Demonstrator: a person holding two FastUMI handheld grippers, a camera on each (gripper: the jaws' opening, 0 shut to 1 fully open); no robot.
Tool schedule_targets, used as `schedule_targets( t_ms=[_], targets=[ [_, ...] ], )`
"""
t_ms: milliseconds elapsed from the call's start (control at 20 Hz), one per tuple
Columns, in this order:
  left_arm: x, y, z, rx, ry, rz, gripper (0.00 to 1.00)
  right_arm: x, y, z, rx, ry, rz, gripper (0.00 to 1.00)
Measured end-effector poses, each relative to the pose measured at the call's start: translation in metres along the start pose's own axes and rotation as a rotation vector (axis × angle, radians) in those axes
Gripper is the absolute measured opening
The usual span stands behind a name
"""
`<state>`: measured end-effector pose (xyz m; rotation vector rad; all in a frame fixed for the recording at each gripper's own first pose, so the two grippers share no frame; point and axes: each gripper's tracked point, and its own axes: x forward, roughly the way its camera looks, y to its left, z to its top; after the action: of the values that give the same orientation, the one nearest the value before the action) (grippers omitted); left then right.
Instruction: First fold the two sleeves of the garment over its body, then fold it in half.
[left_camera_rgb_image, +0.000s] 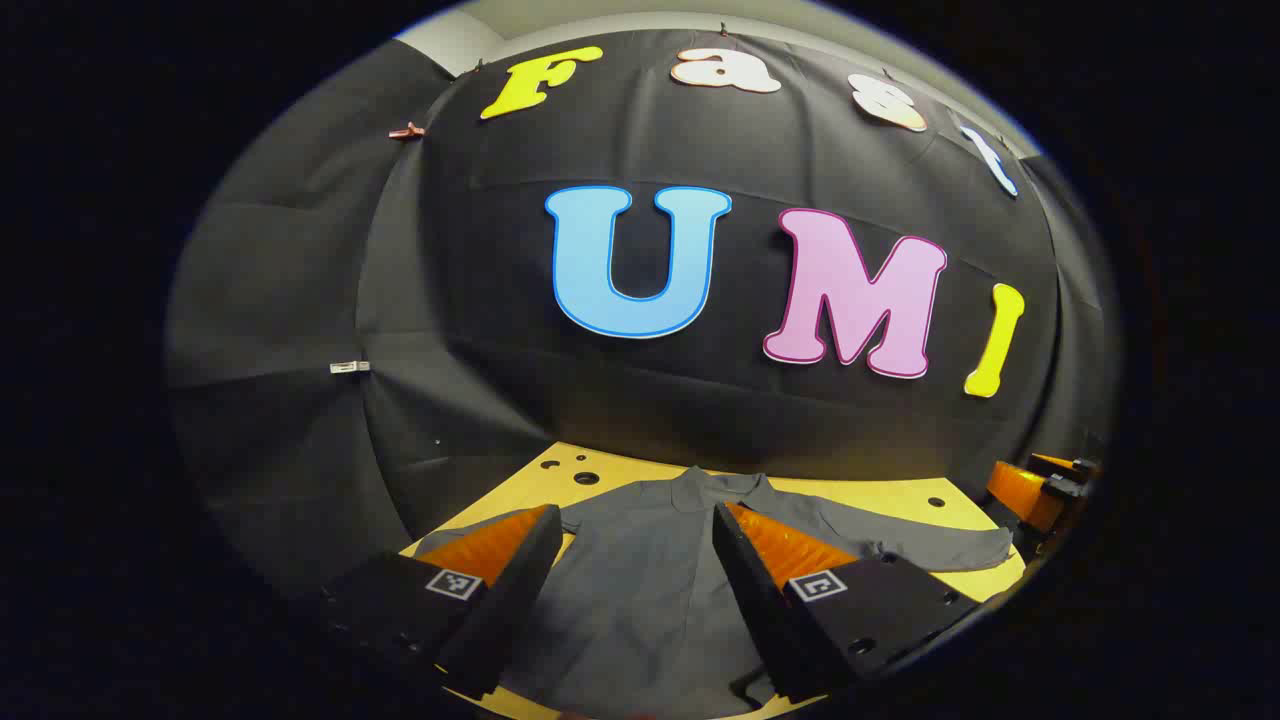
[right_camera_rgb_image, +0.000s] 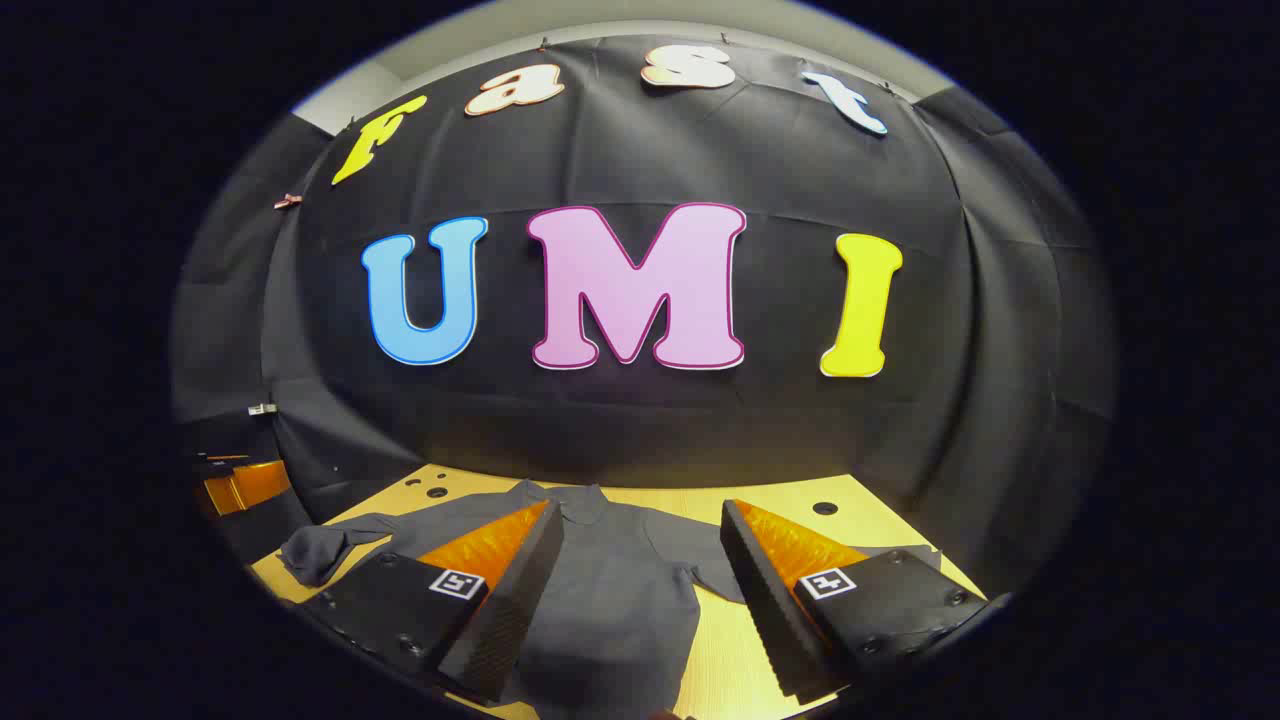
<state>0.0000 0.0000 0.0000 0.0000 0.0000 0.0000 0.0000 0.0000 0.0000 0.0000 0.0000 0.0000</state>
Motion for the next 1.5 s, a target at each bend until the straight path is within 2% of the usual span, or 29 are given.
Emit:
schedule_targets(
  t_ms=[200,400,750,950,1300,1500],
  targets=[
    [0.000,0.006,-0.007,0.007,0.004,0.014,0.95,0.002,-0.001,0.004,-0.026,-0.025,0.026,0.98],
    [-0.006,0.006,-0.011,0.027,0.007,0.029,0.95,0.001,0.001,-0.001,-0.021,-0.001,0.039,0.98],
    [-0.012,-0.009,-0.004,0.098,-0.006,-0.020,0.95,0.005,0.002,-0.002,-0.006,-0.007,0.051,0.98],
    [-0.011,-0.013,-0.003,0.102,-0.006,-0.036,0.95,0.007,-0.002,-0.006,-0.015,-0.001,0.048,0.98],
    [-0.007,-0.003,-0.011,0.118,0.013,-0.004,0.95,0.023,-0.036,-0.031,-0.029,0.071,-0.036,0.98],
    [-0.004,0.012,-0.013,0.106,0.016,0.033,0.95,0.033,-0.079,-0.057,-0.035,0.157,-0.144,0.98]
  ],
)
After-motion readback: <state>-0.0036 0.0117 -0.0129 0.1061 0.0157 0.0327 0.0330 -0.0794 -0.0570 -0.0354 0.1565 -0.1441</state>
